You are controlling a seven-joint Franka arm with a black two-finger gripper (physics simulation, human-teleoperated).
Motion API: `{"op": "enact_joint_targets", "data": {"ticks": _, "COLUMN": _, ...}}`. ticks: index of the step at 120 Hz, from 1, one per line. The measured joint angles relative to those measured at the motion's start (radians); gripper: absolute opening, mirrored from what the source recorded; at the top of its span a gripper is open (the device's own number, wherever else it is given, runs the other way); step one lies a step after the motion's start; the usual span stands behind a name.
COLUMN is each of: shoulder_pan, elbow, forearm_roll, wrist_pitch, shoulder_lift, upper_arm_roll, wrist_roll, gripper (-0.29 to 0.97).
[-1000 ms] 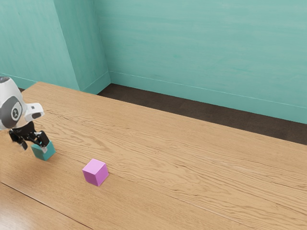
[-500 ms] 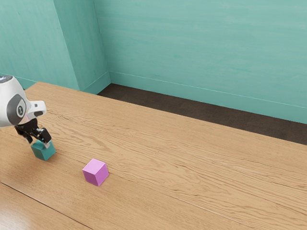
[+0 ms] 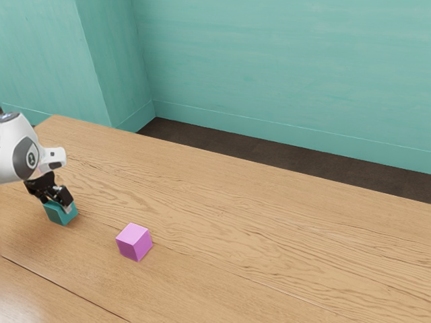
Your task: Pick up the blue block with one arm, and put the blue block on the pink block with one arm
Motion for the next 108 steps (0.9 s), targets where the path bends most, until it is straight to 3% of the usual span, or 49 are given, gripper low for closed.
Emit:
{"op": "enact_joint_targets", "data": {"ticks": 30, "shoulder_pan": -0.001, "elbow": 0.000, "forearm_roll": -0.020, "wrist_pitch": 0.000, "shoulder_lift": 0.015, "upper_arm_roll": 0.000, "wrist_roll": 0.020, "gripper": 0.68}}
{"op": "enact_joint_targets", "data": {"ticks": 52, "shoulder_pan": -0.002, "elbow": 0.000, "forearm_roll": -0.020, "wrist_pitch": 0.000, "shoulder_lift": 0.015, "upper_arm_roll": 0.000, "wrist_roll": 0.026, "gripper": 0.50}}
{"op": "enact_joint_targets", "data": {"ticks": 72, "shoulder_pan": -0.004, "elbow": 0.000, "forearm_roll": -0.022, "wrist_pitch": 0.000, "shoulder_lift": 0.008, "upper_arm_roll": 0.000, "wrist_roll": 0.027, "gripper": 0.41}}
{"op": "enact_joint_targets", "data": {"ticks": 93, "shoulder_pan": -0.082, "elbow": -0.014, "forearm_roll": -0.020, "wrist_pitch": -0.003, "shoulder_lift": -0.151, "upper_arm_roll": -0.001, "wrist_roll": 0.021, "gripper": 0.40}}
{"op": "enact_joint_targets", "data": {"ticks": 108, "shoulder_pan": -0.217, "elbow": -0.064, "forearm_roll": -0.022, "wrist_pitch": -0.024, "shoulder_lift": -0.275, "upper_arm_roll": -0.001, "wrist_roll": -0.026, "gripper": 0.40}}
